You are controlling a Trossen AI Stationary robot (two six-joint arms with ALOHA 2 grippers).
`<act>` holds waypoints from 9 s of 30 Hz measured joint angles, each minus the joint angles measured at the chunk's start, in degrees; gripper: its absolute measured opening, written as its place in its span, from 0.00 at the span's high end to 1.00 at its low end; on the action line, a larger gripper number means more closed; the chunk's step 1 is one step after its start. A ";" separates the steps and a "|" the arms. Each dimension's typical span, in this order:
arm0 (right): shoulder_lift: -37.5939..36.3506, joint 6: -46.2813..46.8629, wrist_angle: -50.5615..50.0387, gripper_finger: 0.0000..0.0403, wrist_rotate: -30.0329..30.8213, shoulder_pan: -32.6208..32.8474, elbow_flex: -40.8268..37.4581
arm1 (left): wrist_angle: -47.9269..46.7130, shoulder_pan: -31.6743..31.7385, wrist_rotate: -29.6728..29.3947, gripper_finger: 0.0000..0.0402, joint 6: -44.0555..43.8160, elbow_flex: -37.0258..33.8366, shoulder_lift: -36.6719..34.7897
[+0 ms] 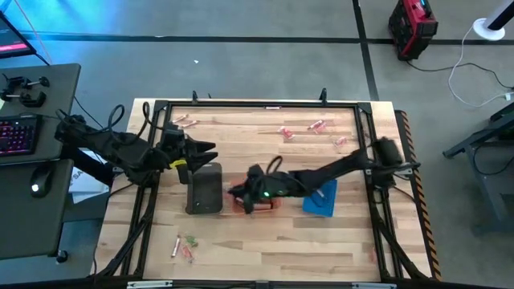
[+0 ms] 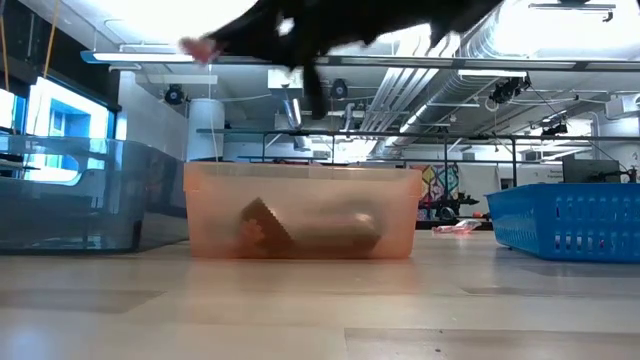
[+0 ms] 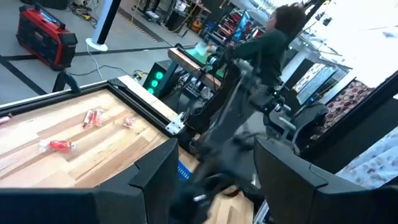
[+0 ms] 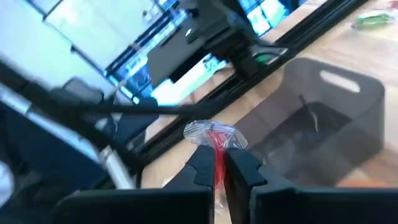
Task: Sort candy by brand, put in halloween buckets
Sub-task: Put the red gummy into the black bin, then put the white candy stick into the blue bin
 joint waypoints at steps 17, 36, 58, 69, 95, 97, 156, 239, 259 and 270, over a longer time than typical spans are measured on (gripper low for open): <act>22.41 -4.24 -31.38 0.86 -5.48 -4.00 36.08 | -0.22 0.00 0.83 0.50 0.00 0.00 0.07; 19.92 -39.58 -76.49 0.37 -15.55 -13.74 49.44 | 0.87 1.19 -6.12 0.50 5.28 -0.02 -0.34; -8.70 -23.37 -58.16 0.44 -19.02 -48.33 12.61 | 2.39 38.75 8.86 0.50 3.34 -0.07 3.49; 11.26 -16.38 -66.41 0.96 -17.25 -50.91 28.96 | 2.20 64.14 41.27 0.50 10.63 -0.07 8.62; 26.70 -4.30 -74.20 1.00 -23.76 -53.21 46.57 | 2.25 73.57 55.08 0.50 21.00 -0.07 9.73; 26.70 -4.78 -73.04 1.00 -24.43 -53.21 46.57 | 2.25 73.57 55.01 0.50 20.86 -0.07 9.73; 26.30 -22.42 -88.47 1.00 -13.00 -58.09 46.08 | -1.12 73.46 54.21 0.50 19.35 -0.02 9.81; -16.14 44.15 -75.42 0.62 -2.76 -74.16 -6.87 | -0.82 74.60 54.70 0.50 21.44 -0.02 9.81; -15.98 56.50 -61.50 0.62 2.56 -74.86 -15.33 | -5.60 80.28 54.79 0.50 25.90 -0.02 9.81; -11.51 58.92 -65.76 0.62 2.59 -75.65 -11.86 | -5.82 80.26 54.80 0.50 25.92 -0.02 9.81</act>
